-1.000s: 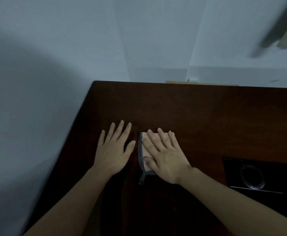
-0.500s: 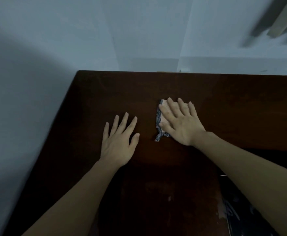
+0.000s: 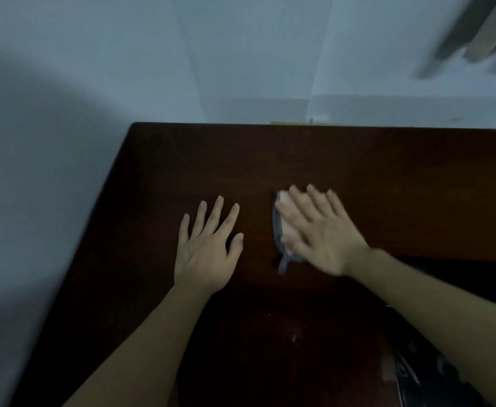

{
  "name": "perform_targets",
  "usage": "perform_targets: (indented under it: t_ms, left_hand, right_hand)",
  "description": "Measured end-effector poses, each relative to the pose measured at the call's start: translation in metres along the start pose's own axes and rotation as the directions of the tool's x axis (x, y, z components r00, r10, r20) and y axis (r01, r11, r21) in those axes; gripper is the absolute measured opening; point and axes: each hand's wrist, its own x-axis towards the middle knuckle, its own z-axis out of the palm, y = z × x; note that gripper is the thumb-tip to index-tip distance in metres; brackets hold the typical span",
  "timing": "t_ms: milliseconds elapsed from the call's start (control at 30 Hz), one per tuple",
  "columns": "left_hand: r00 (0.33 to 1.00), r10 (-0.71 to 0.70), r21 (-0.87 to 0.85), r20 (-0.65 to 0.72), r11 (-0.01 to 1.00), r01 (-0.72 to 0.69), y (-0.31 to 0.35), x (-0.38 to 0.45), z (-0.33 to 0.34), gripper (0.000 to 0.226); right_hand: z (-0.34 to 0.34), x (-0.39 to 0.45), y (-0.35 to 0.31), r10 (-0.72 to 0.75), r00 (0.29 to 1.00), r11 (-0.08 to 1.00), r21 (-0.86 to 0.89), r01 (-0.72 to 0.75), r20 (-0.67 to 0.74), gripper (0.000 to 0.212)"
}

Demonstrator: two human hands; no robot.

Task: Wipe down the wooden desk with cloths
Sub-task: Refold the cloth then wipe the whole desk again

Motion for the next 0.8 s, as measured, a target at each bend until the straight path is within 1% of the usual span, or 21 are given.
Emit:
perform_targets:
  t_ms: [100, 167, 233, 300, 367, 433, 500, 567, 633, 700, 800]
  left_hand:
    - [0.999, 0.016, 0.003, -0.039, 1.000, -0.016, 0.000, -0.002, 0.004, 0.059]
    - [0.999, 0.014, 0.009, -0.053, 1.000, -0.013, -0.001, -0.001, 0.005, 0.059]
    - [0.999, 0.005, 0.015, -0.033, 1.000, -0.005, 0.000, 0.000, 0.004, 0.059]
    - [1.000, -0.010, 0.021, -0.024, 1.000, 0.010, 0.002, 0.001, 0.002, 0.058]
    - [1.000, -0.017, 0.030, -0.026, 0.999, 0.018, 0.003, 0.000, 0.001, 0.058]
    - [0.999, -0.011, 0.035, -0.045, 0.999, 0.012, 0.003, -0.001, 0.003, 0.058]
    - [0.998, 0.001, 0.043, -0.065, 0.999, 0.001, 0.002, -0.002, 0.004, 0.059]
    - [0.998, -0.007, 0.050, -0.064, 0.999, 0.010, 0.002, -0.001, 0.004, 0.059]
    - [0.999, -0.030, 0.059, -0.045, 0.998, 0.033, 0.003, 0.001, 0.003, 0.059]
    - [0.998, -0.041, 0.049, -0.037, 0.998, 0.042, 0.003, 0.002, 0.004, 0.059]
    - [0.997, -0.023, 0.034, -0.078, 0.999, 0.026, 0.002, -0.001, 0.006, 0.058]
  right_hand:
    - [-0.003, 0.036, 0.017, 0.107, 0.994, 0.994, 0.008, -0.107, -0.012, 0.079]
    - [-0.003, 0.043, 0.015, 0.126, 0.992, 0.992, 0.013, -0.126, -0.005, 0.077]
    - [-0.005, 0.032, 0.006, 0.126, 0.992, 0.992, 0.016, -0.127, 0.029, 0.074]
    - [-0.003, 0.001, -0.010, 0.062, 0.997, 0.998, 0.004, -0.062, 0.049, 0.073]
    - [0.004, -0.038, -0.026, -0.061, 0.996, 0.998, 0.011, 0.060, 0.062, 0.074]
    - [0.014, -0.071, -0.034, -0.189, 0.979, 0.982, 0.011, 0.188, 0.075, 0.074]
    - [0.022, -0.085, -0.029, -0.265, 0.958, 0.964, -0.003, 0.267, 0.106, 0.072]
    - [0.021, -0.077, -0.019, -0.302, 0.947, 0.953, 0.008, 0.303, 0.110, 0.071]
    - [0.015, -0.058, -0.010, -0.269, 0.960, 0.963, -0.001, 0.270, 0.080, 0.070]
    - [0.005, -0.027, 0.000, -0.179, 0.983, 0.983, -0.027, 0.180, 0.040, 0.070]
    - [-0.003, 0.020, 0.014, -0.021, 1.000, 1.000, -0.002, 0.021, 0.000, 0.070]
